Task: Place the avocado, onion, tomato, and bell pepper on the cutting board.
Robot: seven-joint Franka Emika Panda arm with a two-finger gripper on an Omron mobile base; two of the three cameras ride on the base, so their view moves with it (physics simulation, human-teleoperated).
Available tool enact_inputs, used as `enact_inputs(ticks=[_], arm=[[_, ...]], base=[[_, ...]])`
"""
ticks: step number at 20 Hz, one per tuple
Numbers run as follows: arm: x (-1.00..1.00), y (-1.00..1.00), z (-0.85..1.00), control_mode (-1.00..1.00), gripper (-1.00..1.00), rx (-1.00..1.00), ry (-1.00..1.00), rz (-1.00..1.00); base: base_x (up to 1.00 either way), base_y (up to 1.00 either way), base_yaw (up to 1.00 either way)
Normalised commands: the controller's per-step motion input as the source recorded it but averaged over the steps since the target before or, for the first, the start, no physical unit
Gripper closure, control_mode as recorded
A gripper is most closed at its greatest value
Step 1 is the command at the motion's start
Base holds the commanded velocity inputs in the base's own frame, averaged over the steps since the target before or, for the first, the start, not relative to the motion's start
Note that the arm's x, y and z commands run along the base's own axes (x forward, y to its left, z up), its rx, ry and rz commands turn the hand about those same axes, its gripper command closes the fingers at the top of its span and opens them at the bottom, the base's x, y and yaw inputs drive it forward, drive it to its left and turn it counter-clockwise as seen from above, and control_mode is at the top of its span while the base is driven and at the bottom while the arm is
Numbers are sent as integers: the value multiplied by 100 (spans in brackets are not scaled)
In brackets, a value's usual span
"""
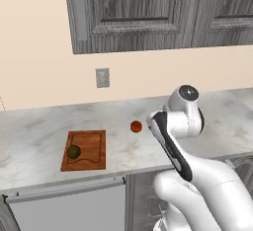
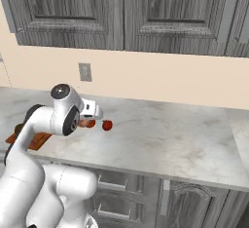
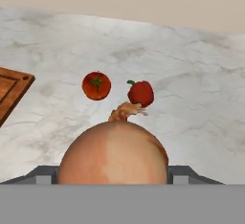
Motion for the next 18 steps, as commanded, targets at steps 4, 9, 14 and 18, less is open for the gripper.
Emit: enact_inputs(ticks=[4, 9, 14, 18], arm=[[-3, 82, 19, -100, 100, 0, -4, 20], [0, 73, 18, -100, 100, 0, 5, 19], [3, 69, 22, -100, 100, 1, 15, 15], [16, 70, 7, -100, 100, 0, 14, 9]], base=[[0, 0, 0], [0, 0, 0], [0, 0, 0], [0, 0, 0]])
